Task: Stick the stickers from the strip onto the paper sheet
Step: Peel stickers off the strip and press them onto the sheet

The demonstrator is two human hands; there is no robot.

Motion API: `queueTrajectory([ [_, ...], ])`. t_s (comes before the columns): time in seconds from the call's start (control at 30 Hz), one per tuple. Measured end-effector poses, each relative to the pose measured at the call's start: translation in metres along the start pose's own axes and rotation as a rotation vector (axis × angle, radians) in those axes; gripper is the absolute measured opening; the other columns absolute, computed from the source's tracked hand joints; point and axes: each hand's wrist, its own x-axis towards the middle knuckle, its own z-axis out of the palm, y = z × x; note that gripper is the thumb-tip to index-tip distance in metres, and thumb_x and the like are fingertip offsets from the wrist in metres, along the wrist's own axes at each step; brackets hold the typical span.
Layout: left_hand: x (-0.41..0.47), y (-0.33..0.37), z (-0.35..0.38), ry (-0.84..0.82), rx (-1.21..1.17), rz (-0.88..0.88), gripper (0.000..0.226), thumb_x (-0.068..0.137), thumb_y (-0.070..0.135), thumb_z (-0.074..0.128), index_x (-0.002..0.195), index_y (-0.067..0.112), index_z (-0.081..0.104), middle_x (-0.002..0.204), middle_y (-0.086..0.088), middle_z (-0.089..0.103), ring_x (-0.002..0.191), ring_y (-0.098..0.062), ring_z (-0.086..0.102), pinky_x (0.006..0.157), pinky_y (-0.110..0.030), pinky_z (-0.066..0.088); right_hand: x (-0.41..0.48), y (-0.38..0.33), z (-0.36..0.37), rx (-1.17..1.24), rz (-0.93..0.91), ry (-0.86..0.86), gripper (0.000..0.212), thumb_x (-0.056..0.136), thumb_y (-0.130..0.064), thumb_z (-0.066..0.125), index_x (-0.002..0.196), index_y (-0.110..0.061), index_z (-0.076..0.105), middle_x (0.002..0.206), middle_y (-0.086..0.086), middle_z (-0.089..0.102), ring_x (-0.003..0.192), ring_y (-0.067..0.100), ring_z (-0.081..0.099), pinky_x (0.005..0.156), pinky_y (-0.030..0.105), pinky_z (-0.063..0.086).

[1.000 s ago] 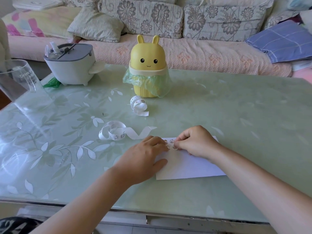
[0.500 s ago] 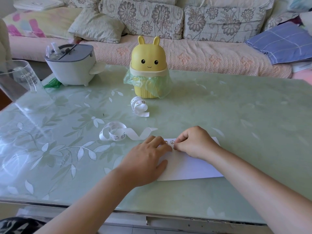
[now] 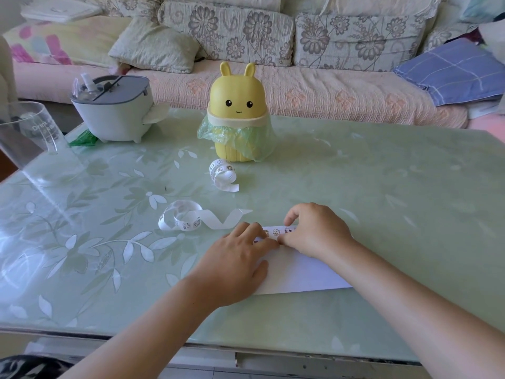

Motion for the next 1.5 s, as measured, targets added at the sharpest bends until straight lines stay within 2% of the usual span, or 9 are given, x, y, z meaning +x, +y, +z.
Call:
queueTrajectory([
  [0.23, 0.001, 0.004, 0.002, 0.002, -0.002, -0.014, 0.043, 0.091, 0.040, 0.040, 0.130, 0.031, 0.052, 0.116, 0.005, 0.050, 0.106, -0.019, 0.048, 0.082, -0.031, 0.048, -0.012, 0.023, 0.005, 0.028, -0.228, -0.007, 0.014, 0.086, -0.040, 0.066, 0.100, -0.039, 0.067, 0.092, -0.013, 0.060, 0.095, 0.012, 0.060, 0.073, 0.026, 0.041],
  [0.53, 0.002, 0.011, 0.007, 0.010, 0.068, -0.024, 0.055, 0.093, 0.051, 0.037, 0.140, 0.026, 0.049, 0.118, 0.005, 0.050, 0.107, -0.018, 0.049, 0.087, -0.031, 0.049, -0.034, 0.051, 0.025, -0.262, -0.579, 0.037, 0.053, 0.091, -0.042, 0.038, 0.133, -0.022, 0.062, 0.130, -0.004, 0.054, 0.116, 0.020, 0.050, 0.095, 0.034, 0.044],
  [0.83, 0.000, 0.007, 0.000, -0.020, 0.058, 0.014, 0.046, 0.091, 0.053, 0.041, 0.129, 0.036, 0.062, 0.121, 0.000, 0.056, 0.104, -0.022, 0.058, 0.060, -0.035, 0.056, -0.033, 0.062, 0.020, -0.179, -0.657, 0.035, 0.039, 0.088, -0.042, 0.051, 0.119, -0.031, 0.071, 0.120, 0.000, 0.063, 0.104, 0.025, 0.059, 0.081, 0.043, 0.052],
  [0.97, -0.003, 0.007, -0.001, -0.003, 0.017, 0.020, 0.039, 0.089, 0.052, 0.046, 0.122, 0.040, 0.064, 0.123, 0.002, 0.059, 0.105, -0.020, 0.060, 0.063, -0.031, 0.055, -0.034, 0.063, 0.019, -0.120, -0.666, 0.074, 0.034, 0.086, -0.042, 0.054, 0.110, -0.030, 0.074, 0.118, -0.002, 0.064, 0.103, 0.025, 0.061, 0.080, 0.044, 0.053],
  [1.07, -0.005, 0.008, 0.001, 0.006, 0.018, -0.027, 0.045, 0.089, 0.054, 0.042, 0.125, 0.031, 0.058, 0.128, 0.008, 0.054, 0.114, -0.014, 0.055, 0.072, -0.030, 0.054, -0.039, 0.058, 0.022, -0.185, -0.646, 0.029, 0.057, 0.091, -0.052, 0.041, 0.138, -0.025, 0.057, 0.148, -0.001, 0.048, 0.134, 0.022, 0.045, 0.107, 0.045, 0.041],
  [1.13, -0.007, 0.009, 0.005, -0.005, 0.027, -0.042, 0.053, 0.091, 0.054, 0.039, 0.130, 0.022, 0.055, 0.132, 0.008, 0.050, 0.121, -0.013, 0.049, 0.088, -0.031, 0.052, -0.042, 0.057, 0.028, -0.241, -0.667, -0.054, 0.076, 0.093, -0.063, 0.023, 0.158, -0.023, 0.028, 0.167, -0.003, 0.014, 0.153, 0.014, 0.010, 0.123, 0.036, 0.012],
  [1.23, -0.008, 0.008, 0.011, -0.072, 0.030, -0.052, 0.071, 0.094, 0.059, 0.026, 0.150, 0.017, 0.037, 0.157, 0.006, 0.031, 0.144, -0.013, 0.026, 0.118, -0.028, 0.023, -0.044, 0.057, 0.032, -0.316, -0.665, -0.161, 0.082, 0.094, -0.070, 0.007, 0.160, -0.024, -0.008, 0.164, -0.012, -0.021, 0.148, 0.002, -0.025, 0.121, 0.031, -0.014],
  [1.33, -0.009, 0.003, 0.015, -0.144, 0.071, -0.044, 0.077, 0.094, 0.066, 0.011, 0.157, 0.022, 0.006, 0.163, 0.007, -0.004, 0.150, -0.008, -0.008, 0.120, -0.029, -0.006, -0.044, 0.059, 0.030, -0.328, -0.627, -0.176, 0.085, 0.087, -0.070, -0.003, 0.158, -0.025, -0.014, 0.163, -0.013, -0.025, 0.146, 0.001, -0.028, 0.122, 0.033, -0.012],
  [1.5, -0.010, 0.007, 0.015, -0.139, 0.108, -0.099, 0.084, 0.088, 0.069, 0.000, 0.155, 0.018, -0.001, 0.161, 0.002, -0.012, 0.148, -0.011, -0.013, 0.120, -0.030, -0.011, -0.046, 0.057, 0.032, -0.355, -0.507, -0.132, 0.096, 0.079, -0.074, -0.011, 0.159, -0.021, -0.012, 0.164, -0.008, -0.024, 0.149, 0.006, -0.025, 0.124, 0.035, -0.008],
])
